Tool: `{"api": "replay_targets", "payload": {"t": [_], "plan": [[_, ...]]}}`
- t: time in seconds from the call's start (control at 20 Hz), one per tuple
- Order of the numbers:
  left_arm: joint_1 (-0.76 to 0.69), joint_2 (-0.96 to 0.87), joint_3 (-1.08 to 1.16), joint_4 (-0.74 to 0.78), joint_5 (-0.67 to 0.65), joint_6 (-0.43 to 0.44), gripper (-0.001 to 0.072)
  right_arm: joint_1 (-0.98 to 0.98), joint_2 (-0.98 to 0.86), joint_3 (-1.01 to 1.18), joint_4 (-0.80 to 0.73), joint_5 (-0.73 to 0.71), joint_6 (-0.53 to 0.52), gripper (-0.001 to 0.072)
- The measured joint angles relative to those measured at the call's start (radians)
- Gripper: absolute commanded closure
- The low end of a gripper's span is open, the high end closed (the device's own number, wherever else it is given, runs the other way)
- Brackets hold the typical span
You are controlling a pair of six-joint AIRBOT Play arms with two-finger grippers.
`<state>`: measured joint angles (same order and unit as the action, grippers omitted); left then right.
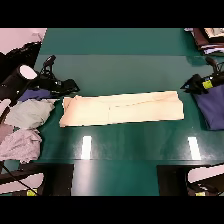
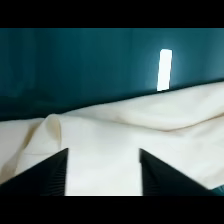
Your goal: Fold the shirts.
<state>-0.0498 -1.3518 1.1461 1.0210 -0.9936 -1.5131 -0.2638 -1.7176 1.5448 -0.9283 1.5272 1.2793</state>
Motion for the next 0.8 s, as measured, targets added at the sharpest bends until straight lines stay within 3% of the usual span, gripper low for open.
{"api": "replay_targets", "payload": {"t": [0.05,0.1,0.4,0.55,0.65,0.7,0.75,0.8], "plan": [[0.0,-0.001,0.009,-0.002,-0.021,0.001,0.0677,-0.026,0.003,-0.025,0.005,0.009,-0.014,0.0142],[0.0,-0.001,0.015,-0.007,-0.04,0.01,0.0677,-0.05,0.007,-0.053,0.013,0.015,-0.029,0.0096],[-0.061,-0.006,0.03,-0.043,-0.061,0.039,0.0678,-0.118,0.014,-0.261,0.038,-0.015,-0.125,0.0104],[-0.121,-0.021,0.032,-0.051,-0.039,0.036,0.0678,-0.089,0.016,-0.322,0.056,-0.056,-0.162,0.0159],[-0.162,-0.042,0.032,-0.061,-0.03,0.028,0.0678,-0.062,0.015,-0.34,0.058,-0.077,-0.174,0.0292],[-0.184,-0.055,0.032,-0.068,-0.026,0.025,0.0678,-0.048,0.013,-0.346,0.056,-0.086,-0.179,0.0412],[-0.206,-0.068,0.034,-0.079,-0.018,0.023,0.0678,-0.036,0.011,-0.35,0.05,-0.096,-0.185,0.0582],[-0.227,-0.082,0.036,-0.089,-0.01,0.022,0.0678,-0.027,0.008,-0.353,0.043,-0.105,-0.194,0.0694]]}}
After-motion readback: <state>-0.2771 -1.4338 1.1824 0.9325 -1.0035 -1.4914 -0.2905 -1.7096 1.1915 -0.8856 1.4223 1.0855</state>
